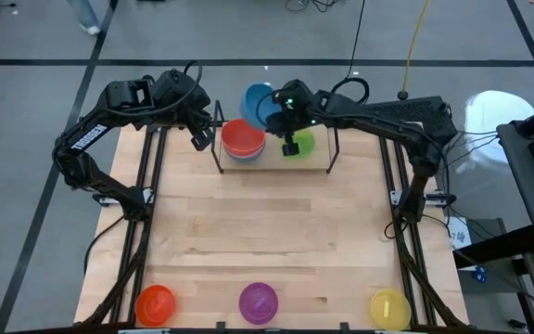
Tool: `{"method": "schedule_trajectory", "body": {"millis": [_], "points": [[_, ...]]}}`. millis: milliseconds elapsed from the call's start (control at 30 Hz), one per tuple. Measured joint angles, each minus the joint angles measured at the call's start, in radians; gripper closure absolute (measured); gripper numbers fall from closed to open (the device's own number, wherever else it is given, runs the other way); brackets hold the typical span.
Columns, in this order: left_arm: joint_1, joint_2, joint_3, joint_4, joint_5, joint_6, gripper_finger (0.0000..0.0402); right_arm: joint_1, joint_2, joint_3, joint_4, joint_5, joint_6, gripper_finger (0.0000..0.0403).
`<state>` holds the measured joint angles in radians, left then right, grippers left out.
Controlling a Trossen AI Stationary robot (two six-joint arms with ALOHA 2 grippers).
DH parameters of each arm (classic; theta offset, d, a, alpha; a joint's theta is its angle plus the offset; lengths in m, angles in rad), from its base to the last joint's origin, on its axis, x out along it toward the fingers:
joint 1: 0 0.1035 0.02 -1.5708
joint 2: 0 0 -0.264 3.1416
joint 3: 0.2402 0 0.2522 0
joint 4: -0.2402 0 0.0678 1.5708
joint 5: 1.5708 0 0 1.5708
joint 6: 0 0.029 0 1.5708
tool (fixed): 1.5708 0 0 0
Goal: Place and stack bowls onto a shelf
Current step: Stack the blue bowl on top of the orange bowl on the shelf
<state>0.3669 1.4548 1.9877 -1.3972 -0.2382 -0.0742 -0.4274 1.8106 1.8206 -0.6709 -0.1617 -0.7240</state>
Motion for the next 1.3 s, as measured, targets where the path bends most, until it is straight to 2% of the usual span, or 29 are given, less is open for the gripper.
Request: {"method": "schedule_trajectory", "body": {"millis": [100,333,1000,1300], "points": [[0.009,0.0,0.0,0.0,0.0,0.0,0.035,0.01,0.031,0.0,0.012,-0.003,-0.005,0.0403],[0.045,0.0,0.0,-0.012,0.0,-0.003,0.035,0.026,0.084,0.0,0.04,-0.114,-0.024,0.0403],[0.072,0.0,0.0,-0.053,0.0,-0.005,0.035,-0.01,0.169,0.0,0.084,-0.124,-0.054,0.0401],[0.072,0.0,0.0,-0.075,0.0,-0.007,0.035,-0.005,0.169,0.0,0.119,-0.123,-0.025,0.0368]]}}
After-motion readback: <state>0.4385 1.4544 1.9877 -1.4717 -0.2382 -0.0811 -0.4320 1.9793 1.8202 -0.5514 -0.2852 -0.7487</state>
